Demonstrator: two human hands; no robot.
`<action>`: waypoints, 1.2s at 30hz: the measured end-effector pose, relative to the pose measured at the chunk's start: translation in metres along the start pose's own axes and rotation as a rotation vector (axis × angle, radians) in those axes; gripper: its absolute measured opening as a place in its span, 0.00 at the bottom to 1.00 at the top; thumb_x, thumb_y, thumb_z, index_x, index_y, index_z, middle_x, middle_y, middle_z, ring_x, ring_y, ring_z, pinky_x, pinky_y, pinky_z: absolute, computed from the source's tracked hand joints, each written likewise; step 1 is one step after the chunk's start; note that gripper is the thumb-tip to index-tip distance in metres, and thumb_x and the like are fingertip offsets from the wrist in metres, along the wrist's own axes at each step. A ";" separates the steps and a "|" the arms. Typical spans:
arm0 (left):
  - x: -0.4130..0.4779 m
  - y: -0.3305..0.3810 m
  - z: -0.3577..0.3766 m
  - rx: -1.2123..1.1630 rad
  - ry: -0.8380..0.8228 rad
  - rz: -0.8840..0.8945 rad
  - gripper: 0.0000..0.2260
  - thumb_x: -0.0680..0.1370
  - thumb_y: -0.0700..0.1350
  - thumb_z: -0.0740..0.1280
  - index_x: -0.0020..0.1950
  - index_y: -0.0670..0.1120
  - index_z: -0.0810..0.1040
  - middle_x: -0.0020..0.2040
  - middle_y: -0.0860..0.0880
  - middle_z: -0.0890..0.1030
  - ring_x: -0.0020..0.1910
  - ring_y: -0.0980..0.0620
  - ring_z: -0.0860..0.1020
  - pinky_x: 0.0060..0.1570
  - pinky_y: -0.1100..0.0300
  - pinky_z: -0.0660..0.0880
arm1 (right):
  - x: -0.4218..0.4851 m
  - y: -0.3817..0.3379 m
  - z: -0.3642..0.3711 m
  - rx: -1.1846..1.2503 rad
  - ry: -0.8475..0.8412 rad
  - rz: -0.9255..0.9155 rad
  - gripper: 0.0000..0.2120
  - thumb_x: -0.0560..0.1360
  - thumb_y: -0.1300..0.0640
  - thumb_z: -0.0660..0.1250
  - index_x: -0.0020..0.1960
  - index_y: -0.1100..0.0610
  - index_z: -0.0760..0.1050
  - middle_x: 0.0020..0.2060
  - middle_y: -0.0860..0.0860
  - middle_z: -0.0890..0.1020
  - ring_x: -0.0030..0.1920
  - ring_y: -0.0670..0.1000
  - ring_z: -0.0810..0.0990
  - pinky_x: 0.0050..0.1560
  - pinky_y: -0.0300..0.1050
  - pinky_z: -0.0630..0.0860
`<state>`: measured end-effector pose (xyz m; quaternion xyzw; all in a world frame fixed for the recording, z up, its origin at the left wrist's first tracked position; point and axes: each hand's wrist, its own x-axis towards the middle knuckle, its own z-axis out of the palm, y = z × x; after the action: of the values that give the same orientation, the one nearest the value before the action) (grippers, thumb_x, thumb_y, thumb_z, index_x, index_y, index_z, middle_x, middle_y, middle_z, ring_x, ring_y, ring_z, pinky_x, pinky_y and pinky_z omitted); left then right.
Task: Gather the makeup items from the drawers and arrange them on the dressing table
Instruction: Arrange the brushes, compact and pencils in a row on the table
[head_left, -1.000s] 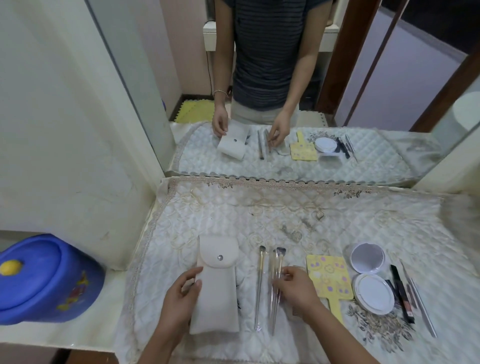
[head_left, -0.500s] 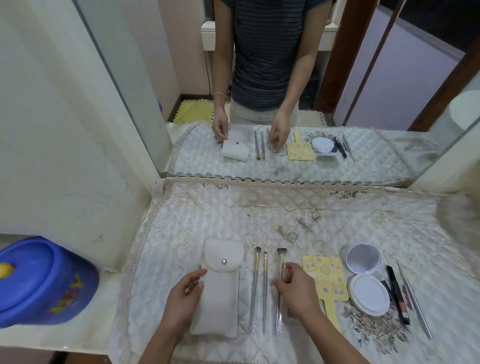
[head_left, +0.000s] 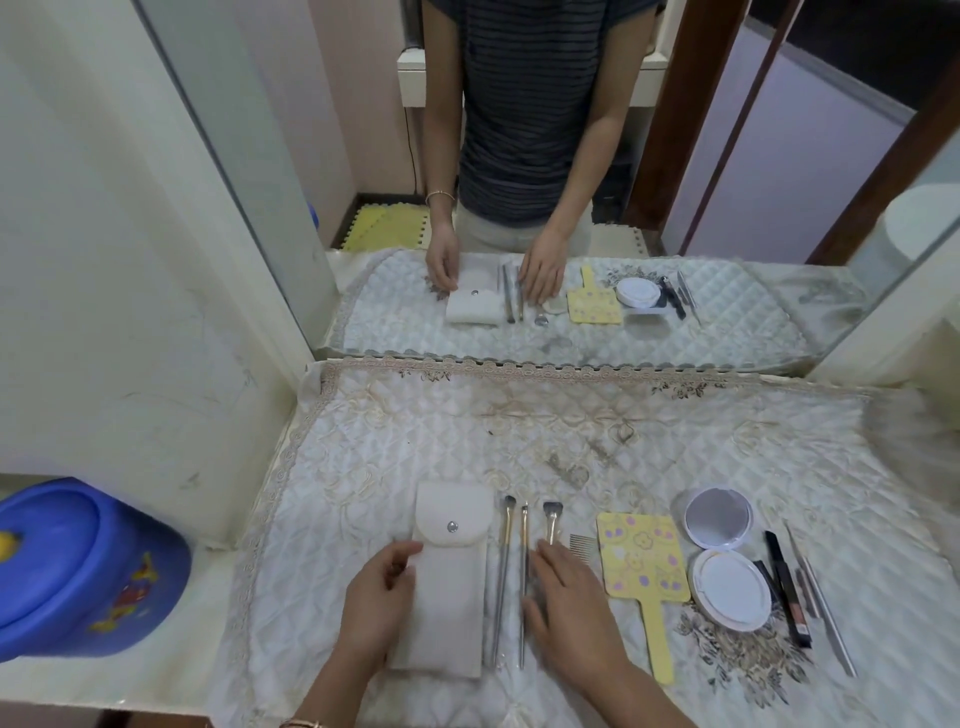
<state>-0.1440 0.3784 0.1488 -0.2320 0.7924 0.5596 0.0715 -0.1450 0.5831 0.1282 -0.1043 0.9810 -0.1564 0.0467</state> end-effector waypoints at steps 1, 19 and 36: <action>0.000 -0.002 0.002 0.081 0.021 0.030 0.15 0.76 0.34 0.61 0.47 0.55 0.76 0.44 0.54 0.78 0.44 0.55 0.76 0.41 0.70 0.69 | -0.001 0.001 -0.001 -0.007 -0.031 -0.009 0.20 0.63 0.45 0.60 0.48 0.53 0.82 0.48 0.46 0.85 0.49 0.47 0.84 0.57 0.40 0.70; -0.003 -0.029 0.048 1.142 -0.195 0.864 0.22 0.74 0.59 0.55 0.67 0.57 0.66 0.71 0.54 0.67 0.74 0.48 0.52 0.70 0.51 0.48 | -0.022 0.031 0.013 -0.067 0.016 0.115 0.25 0.79 0.44 0.38 0.65 0.53 0.65 0.62 0.48 0.78 0.74 0.41 0.37 0.70 0.40 0.43; -0.005 -0.028 0.070 1.119 -0.136 0.890 0.23 0.79 0.59 0.43 0.70 0.55 0.63 0.75 0.56 0.59 0.76 0.55 0.42 0.70 0.50 0.45 | -0.022 0.055 0.003 -0.104 0.173 0.172 0.27 0.79 0.48 0.37 0.65 0.59 0.66 0.66 0.51 0.72 0.70 0.50 0.60 0.68 0.42 0.51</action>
<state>-0.1372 0.4362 0.1011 0.2197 0.9738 0.0586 -0.0059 -0.1332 0.6382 0.1091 -0.0081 0.9935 -0.1091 -0.0304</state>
